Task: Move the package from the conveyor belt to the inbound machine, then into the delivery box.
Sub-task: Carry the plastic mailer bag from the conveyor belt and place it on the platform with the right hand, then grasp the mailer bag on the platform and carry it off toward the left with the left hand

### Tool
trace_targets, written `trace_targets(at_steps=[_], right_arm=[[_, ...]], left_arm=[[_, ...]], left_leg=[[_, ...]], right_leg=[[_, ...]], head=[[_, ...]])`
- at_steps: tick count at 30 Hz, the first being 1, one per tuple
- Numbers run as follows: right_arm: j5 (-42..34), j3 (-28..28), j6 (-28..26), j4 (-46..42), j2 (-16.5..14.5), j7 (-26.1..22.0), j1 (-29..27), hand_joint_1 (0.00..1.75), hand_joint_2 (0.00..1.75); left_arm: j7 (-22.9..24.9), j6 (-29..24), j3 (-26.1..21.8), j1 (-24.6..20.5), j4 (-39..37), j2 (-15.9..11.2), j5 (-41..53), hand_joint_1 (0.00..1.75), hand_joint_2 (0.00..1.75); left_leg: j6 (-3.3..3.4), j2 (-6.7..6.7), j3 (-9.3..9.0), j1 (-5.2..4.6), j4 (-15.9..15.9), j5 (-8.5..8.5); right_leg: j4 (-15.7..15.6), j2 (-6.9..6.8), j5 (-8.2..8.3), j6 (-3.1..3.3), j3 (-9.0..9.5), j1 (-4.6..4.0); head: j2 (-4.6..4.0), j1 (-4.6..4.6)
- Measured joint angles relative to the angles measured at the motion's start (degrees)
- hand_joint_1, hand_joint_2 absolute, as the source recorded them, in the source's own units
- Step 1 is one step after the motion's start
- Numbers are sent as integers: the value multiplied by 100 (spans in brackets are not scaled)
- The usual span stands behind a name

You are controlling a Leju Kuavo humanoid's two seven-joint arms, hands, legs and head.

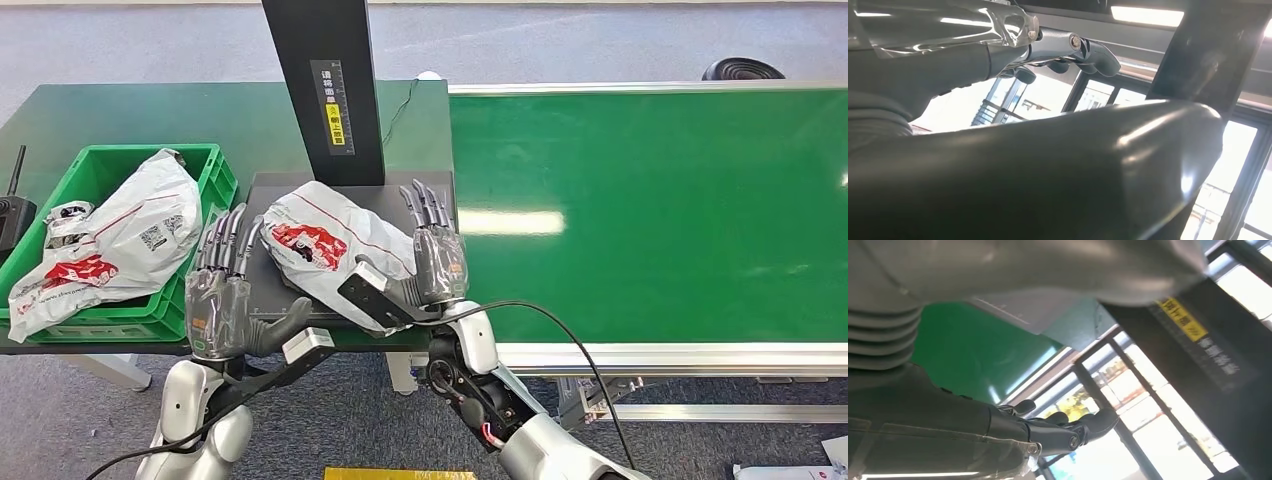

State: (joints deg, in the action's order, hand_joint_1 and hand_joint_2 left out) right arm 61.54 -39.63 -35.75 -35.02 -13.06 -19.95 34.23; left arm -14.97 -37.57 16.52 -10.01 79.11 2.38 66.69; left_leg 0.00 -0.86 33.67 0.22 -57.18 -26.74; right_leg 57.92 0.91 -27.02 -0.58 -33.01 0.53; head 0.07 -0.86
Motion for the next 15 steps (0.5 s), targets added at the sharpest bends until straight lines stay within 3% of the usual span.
trace_targets(at_steps=[11,15], right_arm=[[18,432,-13,84,188,118,-2,0,0],[81,552,-21,110,264,296,-3,0,0]], left_arm=[[7,-4,-2,-51,-238,1,118,0,0],[210,-31,-2,-215,-501,10,501,0,0]], left_leg=[[0,8,0,0,0,0],[0,1,-1,0,0,0]], right_leg=[[0,5,2,0,-2,-1],[0,2,1,1,-2,0]], head=[[0,1],[0,1]])
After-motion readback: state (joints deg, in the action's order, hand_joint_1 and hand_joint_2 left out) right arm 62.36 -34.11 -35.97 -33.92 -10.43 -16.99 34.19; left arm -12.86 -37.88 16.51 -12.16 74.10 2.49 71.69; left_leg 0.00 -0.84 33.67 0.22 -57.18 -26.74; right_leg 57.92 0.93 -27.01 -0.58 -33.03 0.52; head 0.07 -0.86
